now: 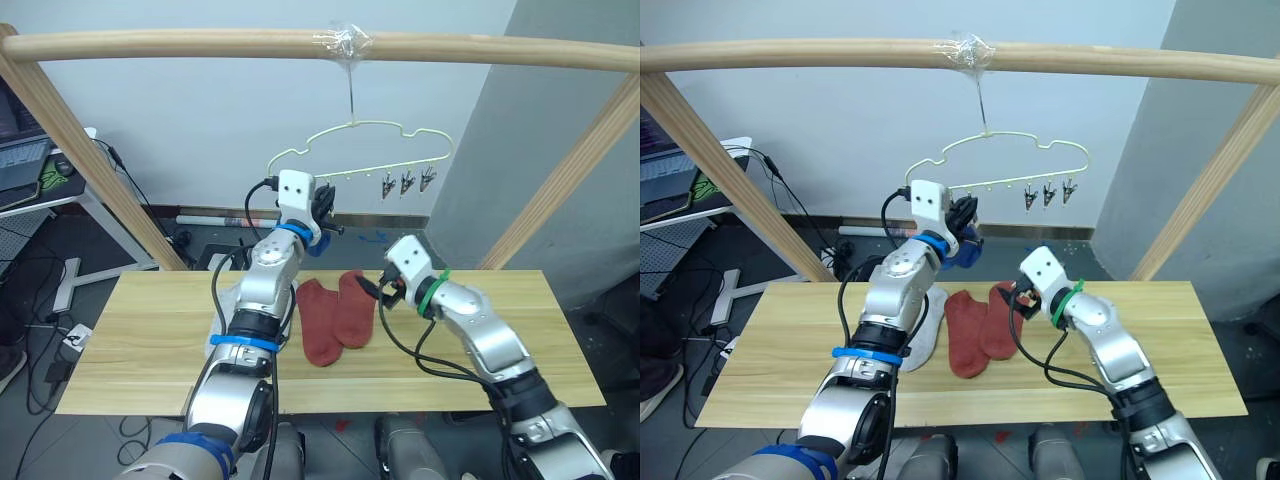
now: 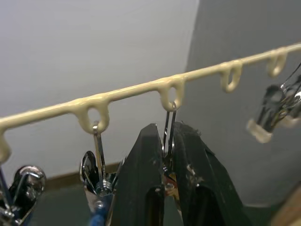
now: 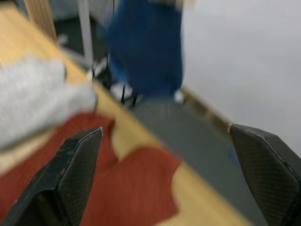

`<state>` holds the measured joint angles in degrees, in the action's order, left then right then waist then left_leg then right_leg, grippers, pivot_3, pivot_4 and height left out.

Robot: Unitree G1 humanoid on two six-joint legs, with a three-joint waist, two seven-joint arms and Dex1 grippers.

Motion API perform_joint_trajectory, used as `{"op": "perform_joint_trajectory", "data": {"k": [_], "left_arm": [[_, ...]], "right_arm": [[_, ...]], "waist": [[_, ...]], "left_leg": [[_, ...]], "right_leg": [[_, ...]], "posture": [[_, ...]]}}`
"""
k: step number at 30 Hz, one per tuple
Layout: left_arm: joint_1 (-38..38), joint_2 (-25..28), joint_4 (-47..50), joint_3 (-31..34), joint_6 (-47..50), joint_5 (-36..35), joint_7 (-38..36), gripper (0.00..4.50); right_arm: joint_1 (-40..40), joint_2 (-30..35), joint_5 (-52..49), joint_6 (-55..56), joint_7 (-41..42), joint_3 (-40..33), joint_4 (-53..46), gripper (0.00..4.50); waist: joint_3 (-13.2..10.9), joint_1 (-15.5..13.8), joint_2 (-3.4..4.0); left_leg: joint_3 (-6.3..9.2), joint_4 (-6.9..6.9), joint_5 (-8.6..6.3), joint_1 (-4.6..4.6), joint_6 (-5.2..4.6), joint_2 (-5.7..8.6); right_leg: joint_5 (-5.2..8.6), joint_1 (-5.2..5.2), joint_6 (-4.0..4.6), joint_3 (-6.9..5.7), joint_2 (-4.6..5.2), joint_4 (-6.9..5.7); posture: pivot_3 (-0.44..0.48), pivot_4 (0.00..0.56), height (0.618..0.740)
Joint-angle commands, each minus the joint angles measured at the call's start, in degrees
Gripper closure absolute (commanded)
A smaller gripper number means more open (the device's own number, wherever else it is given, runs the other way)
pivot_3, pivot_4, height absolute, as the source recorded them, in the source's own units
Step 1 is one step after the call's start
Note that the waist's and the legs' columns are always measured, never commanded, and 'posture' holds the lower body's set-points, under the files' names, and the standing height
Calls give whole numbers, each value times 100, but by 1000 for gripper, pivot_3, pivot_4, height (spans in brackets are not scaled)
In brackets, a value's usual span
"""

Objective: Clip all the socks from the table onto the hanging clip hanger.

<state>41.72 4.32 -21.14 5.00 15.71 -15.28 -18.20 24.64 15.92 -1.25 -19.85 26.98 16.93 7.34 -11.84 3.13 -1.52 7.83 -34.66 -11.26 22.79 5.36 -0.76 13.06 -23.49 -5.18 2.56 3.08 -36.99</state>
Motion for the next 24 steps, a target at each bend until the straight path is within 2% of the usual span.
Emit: {"op": "perform_joint_trajectory", "data": {"k": [1, 5, 11, 15, 19, 24], "left_arm": [[-360, 272, 1186, 207, 1401, -788, -272, 4449], [-557, 440, 1659, 187, 1866, -932, -227, 4449], [-689, 340, 1891, 123, 1961, -901, -28, 4449], [-704, 250, 1953, 48, 1985, -885, 17, 4449], [-762, 316, 1996, 55, 2036, -937, -21, 4449], [-747, 324, 1987, 37, 2091, -983, -34, 4449]], "right_arm": [[391, -343, 189, 512, -19, 90, 1268, 0], [622, -530, 297, 906, 29, 19, 2074, 0], [1310, -974, 421, 1420, -61, -126, 4241, 0], [1453, -1022, 535, 1579, 26, -168, 4980, 883], [1287, -967, 377, 1550, 203, -408, 4972, 2299], [1003, -752, 534, 1650, 475, -334, 4513, 4138]], "waist": [[-2, 27, 3], [-3, 7, 5], [-2, -27, 4], [-2, -41, 4], [-1, -42, 5], [0, -43, 5]], "left_leg": [[-1, 1, 0, 0, 0, 0], [1, 1, 0, 0, 0, 1], [0, -3, 0, -21, 0, 2], [1, -1, 0, -19, 0, 2], [0, -1, 0, -22, 0, 3], [-1, -3, 0, -25, 0, 3]], "right_leg": [[0, 0, 0, 1, 0, 0], [0, 0, 1, 1, 0, 0], [-1, 22, 0, 1, 0, 1], [0, 22, 1, 2, 0, 2], [-1, 22, 1, 4, 0, 0], [-1, 27, 0, 5, 0, 0]], "posture": [[36, 176, 740], [36, 176, 740], [63, 171, 740], [66, 168, 740], [66, 168, 740], [66, 168, 740]]}}
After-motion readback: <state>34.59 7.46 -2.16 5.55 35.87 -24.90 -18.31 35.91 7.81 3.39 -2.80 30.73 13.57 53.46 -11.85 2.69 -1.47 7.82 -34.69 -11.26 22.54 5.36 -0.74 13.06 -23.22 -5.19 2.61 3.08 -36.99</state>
